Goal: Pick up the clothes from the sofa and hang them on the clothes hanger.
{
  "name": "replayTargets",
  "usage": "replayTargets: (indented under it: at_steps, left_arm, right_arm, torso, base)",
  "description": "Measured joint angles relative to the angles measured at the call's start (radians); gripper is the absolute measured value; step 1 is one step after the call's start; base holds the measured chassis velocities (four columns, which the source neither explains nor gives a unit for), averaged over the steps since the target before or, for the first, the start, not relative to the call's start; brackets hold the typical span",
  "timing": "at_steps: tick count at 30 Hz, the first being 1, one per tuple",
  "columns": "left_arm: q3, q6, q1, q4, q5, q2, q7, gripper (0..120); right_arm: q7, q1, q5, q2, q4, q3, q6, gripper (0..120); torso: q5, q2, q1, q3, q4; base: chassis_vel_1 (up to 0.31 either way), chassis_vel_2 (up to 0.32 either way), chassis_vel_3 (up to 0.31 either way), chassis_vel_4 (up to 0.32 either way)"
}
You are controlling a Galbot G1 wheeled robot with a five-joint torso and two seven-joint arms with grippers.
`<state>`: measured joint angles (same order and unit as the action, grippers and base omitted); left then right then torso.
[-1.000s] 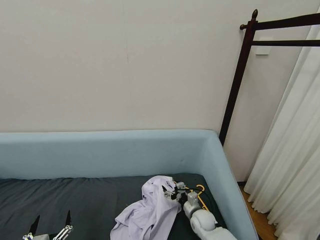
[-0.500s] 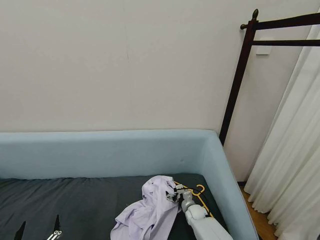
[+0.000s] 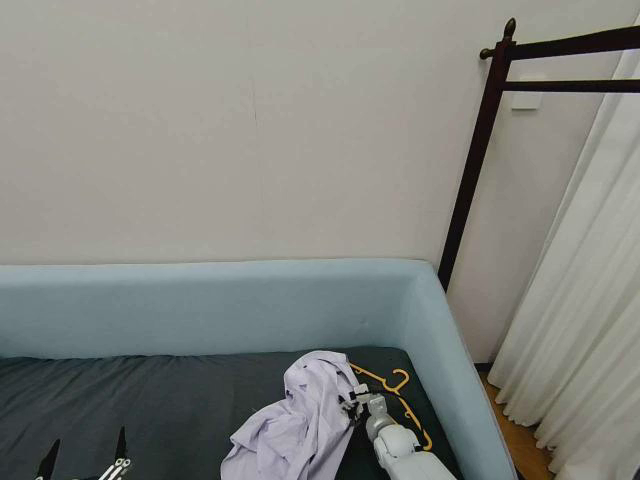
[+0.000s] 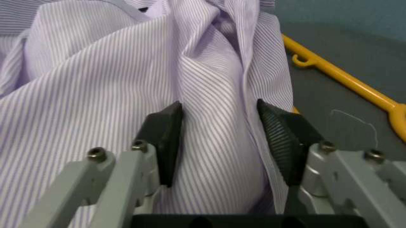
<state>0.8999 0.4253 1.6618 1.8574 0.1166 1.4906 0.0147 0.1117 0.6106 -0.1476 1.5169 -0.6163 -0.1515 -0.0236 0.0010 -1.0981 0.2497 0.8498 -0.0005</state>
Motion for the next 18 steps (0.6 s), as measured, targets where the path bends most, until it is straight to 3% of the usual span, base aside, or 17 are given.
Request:
replayTargets:
  at_steps: [4, 12, 18]
  left_arm:
    - [-0.006, 0.007, -0.003, -0.007, 0.0, -0.007, 0.007, 100]
    - [-0.012, 0.015, -0.014, -0.03, 0.001, -0.021, 0.011, 100]
    - [-0.022, 0.016, -0.031, -0.049, 0.005, -0.033, 0.012, 100]
  right_arm:
    - [0.005, 0.021, -0.002, 0.0, -0.031, 0.005, -0.007, 26]
    - [-0.02, 0.055, -0.013, -0.019, -0.097, 0.028, -0.009, 0]
    - [-0.035, 0.173, -0.078, -0.119, -0.351, 0.145, -0.019, 0]
  torso:
    - [0.0, 0.0, 0.0, 0.0, 0.0001]
    - [0.0, 0.0, 0.0, 0.0, 0.0003]
    - [0.0001, 0.0, 0.0, 0.0, 0.0003]
  base:
    - [0.0, 0.0, 0.0, 0.0]
    - [0.0, 0.0, 0.0, 0.0]
    - [0.0, 0.0, 0.0, 0.0]
